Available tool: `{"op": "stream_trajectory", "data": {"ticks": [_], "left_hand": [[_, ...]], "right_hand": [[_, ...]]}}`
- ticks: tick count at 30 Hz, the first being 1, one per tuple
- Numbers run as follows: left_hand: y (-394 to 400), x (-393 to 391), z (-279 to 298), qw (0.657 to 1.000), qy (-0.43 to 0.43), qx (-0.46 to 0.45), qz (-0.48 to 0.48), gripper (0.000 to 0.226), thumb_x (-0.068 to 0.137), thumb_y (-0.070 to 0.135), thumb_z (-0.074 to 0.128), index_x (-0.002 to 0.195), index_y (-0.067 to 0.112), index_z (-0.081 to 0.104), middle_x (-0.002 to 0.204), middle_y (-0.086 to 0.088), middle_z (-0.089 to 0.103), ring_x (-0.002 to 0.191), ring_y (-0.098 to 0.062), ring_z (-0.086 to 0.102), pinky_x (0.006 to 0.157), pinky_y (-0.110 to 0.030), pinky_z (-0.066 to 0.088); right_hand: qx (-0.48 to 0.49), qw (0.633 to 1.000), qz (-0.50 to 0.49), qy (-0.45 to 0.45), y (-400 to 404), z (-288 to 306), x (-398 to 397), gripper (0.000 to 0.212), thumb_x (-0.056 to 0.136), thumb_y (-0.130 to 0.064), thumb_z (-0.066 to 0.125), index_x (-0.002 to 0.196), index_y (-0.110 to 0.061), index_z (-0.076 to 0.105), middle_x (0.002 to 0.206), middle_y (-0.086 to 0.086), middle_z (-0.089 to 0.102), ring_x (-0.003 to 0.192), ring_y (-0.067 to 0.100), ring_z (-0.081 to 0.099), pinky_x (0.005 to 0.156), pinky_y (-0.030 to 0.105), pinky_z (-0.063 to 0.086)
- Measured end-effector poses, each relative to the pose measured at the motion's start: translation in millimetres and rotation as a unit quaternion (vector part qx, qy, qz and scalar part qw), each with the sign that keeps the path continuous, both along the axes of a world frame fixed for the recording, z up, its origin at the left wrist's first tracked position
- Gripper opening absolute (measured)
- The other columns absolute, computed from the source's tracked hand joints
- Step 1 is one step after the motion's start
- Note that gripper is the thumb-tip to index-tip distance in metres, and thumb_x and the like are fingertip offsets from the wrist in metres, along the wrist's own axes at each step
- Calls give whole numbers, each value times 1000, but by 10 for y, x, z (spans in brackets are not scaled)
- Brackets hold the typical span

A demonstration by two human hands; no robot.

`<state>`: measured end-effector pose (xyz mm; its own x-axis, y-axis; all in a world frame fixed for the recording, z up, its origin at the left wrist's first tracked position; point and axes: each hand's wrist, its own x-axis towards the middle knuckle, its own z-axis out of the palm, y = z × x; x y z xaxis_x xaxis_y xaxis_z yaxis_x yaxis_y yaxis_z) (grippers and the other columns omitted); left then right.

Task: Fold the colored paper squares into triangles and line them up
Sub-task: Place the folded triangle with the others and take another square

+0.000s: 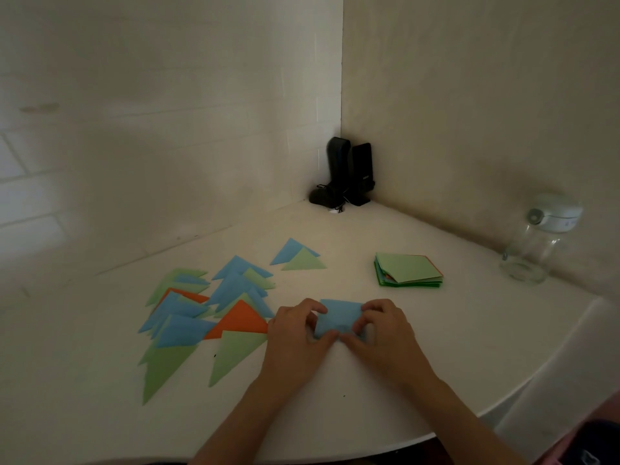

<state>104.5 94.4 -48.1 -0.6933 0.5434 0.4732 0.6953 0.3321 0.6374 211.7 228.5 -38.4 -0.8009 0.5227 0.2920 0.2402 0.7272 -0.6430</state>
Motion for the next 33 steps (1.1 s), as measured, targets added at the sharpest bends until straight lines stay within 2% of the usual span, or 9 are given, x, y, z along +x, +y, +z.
{"op": "stream_trajectory", "data": {"ticks": [7,9,13,16,19,22,27,30,33], "left_hand": [[-92,-62,25,997,-52,35,-54,30,70,9,75,93,24,61,77,9,56,78,-7,55,74,-18,41],[-107,-78,13,996,-55,38,-58,31,71,5,72,91,26,61,81,8,57,80,-8,57,76,-18,43],[-76,-97,-1,995,-30,52,-81,32,70,7,65,86,34,61,88,11,62,85,-5,59,79,-15,43],[-50,-111,22,993,-16,41,-111,25,69,0,63,82,20,70,86,9,67,85,1,60,80,-8,40],[-50,-184,79,990,-11,-15,-139,31,68,-4,56,81,19,73,88,9,68,85,-3,62,82,-12,43],[-47,-260,123,982,54,-107,-148,46,70,-3,50,89,34,69,96,16,65,87,-10,57,81,-31,46],[-67,-187,222,968,149,-150,-138,50,70,-4,44,87,33,73,95,8,62,85,-14,46,71,-36,42],[-105,-26,216,969,170,-129,-121,38,77,15,36,83,25,73,85,4,61,76,-17,50,63,-31,43],[-141,159,196,971,167,-140,-94,37,79,31,39,91,20,72,92,6,64,81,-17,55,69,-31,47]], "right_hand": [[-58,995,39,-77,138,120,-59,41,71,-29,78,100,-34,51,117,-2,43,108,14,46,90,22,40],[-86,991,59,-83,206,158,-41,47,71,-20,78,109,-30,52,117,-3,44,101,9,46,74,3,36],[-104,983,79,-128,309,194,10,56,74,-18,76,122,-34,50,114,-10,47,101,4,46,78,10,35],[-109,981,113,-113,329,197,-3,55,75,-9,72,123,-30,53,117,-12,49,97,2,49,75,2,36],[-115,983,117,-85,324,243,24,52,75,9,57,116,-24,60,108,-3,58,90,8,56,69,1,39],[6,991,130,-36,365,215,29,59,67,17,45,112,-18,63,105,-3,55,90,12,55,75,2,37],[120,982,138,-48,400,217,-57,26,78,-7,66,100,-20,71,99,1,61,93,19,57,80,27,44],[137,978,154,-37,397,199,-47,19,77,-29,62,88,-20,74,85,2,63,78,20,61,68,23,44],[148,978,147,-10,318,226,47,15,75,-37,62,79,-26,72,78,-7,61,73,9,56,61,19,43]]}}
